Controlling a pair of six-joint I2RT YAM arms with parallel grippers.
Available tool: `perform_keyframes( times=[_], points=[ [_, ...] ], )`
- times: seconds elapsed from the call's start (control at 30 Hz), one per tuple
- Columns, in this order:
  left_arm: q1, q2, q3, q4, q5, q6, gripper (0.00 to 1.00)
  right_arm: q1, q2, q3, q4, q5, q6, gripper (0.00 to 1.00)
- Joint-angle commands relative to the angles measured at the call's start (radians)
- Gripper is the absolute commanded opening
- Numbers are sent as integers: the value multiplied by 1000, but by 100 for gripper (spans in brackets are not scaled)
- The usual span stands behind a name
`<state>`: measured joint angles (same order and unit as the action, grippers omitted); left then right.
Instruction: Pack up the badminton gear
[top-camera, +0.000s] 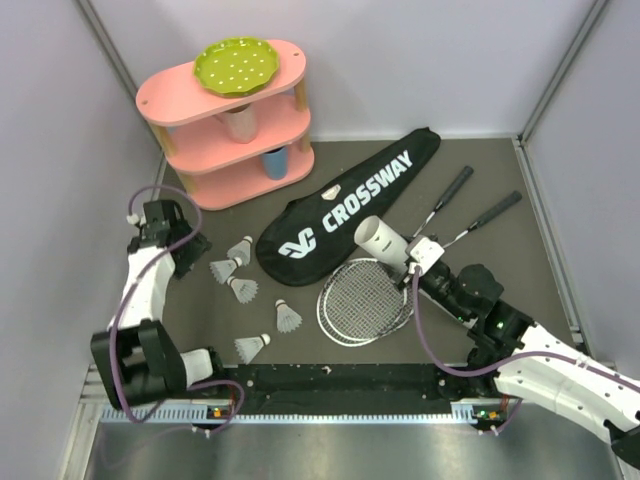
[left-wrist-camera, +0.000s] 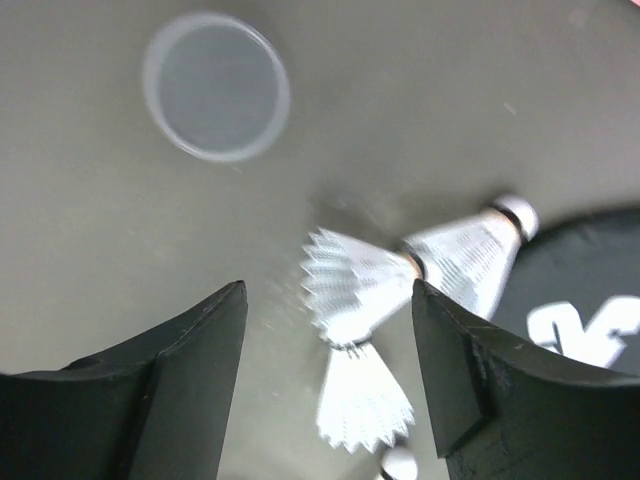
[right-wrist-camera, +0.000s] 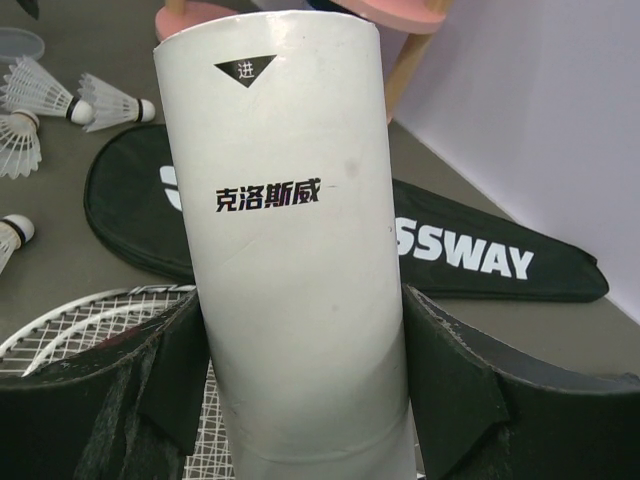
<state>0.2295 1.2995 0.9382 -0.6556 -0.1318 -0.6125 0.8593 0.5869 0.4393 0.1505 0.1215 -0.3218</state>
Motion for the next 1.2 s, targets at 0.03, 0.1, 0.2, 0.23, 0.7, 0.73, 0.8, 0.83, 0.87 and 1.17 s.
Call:
perform_keyframes(
  times=[0.03,0.1,0.2,0.23,0.7,0.73,0.8,0.83,0.87,1.17],
  points=[
    [4,-152,-191,195,369,-61,74,-8,7,19,50,-23,4,26],
    [5,-212,-260,301,402,-75,75,-8,-1,15,52,-17,3,26],
    [4,-247,-303,356,420,-90,74,-8,-2,15,49,-25,1,26],
    [5,-249,-308,355,422,-90,74,-8,-2,16,49,-28,3,26],
    [7,-183,-398,450,396,-106,55,-8,-9,16,47,-51,15,26],
    [5,-181,-400,456,394,-104,52,-8,-10,16,46,-51,16,26],
    [5,-181,-409,467,393,-102,49,-8,-15,16,46,-52,18,26],
    [5,-174,-409,468,390,-101,47,-8,-15,15,46,-54,20,26],
    [5,-172,-411,471,382,-99,42,-8,-15,15,46,-57,21,26],
    [8,-111,-355,386,304,-50,18,-6,-9,32,17,-42,39,25]
  ],
)
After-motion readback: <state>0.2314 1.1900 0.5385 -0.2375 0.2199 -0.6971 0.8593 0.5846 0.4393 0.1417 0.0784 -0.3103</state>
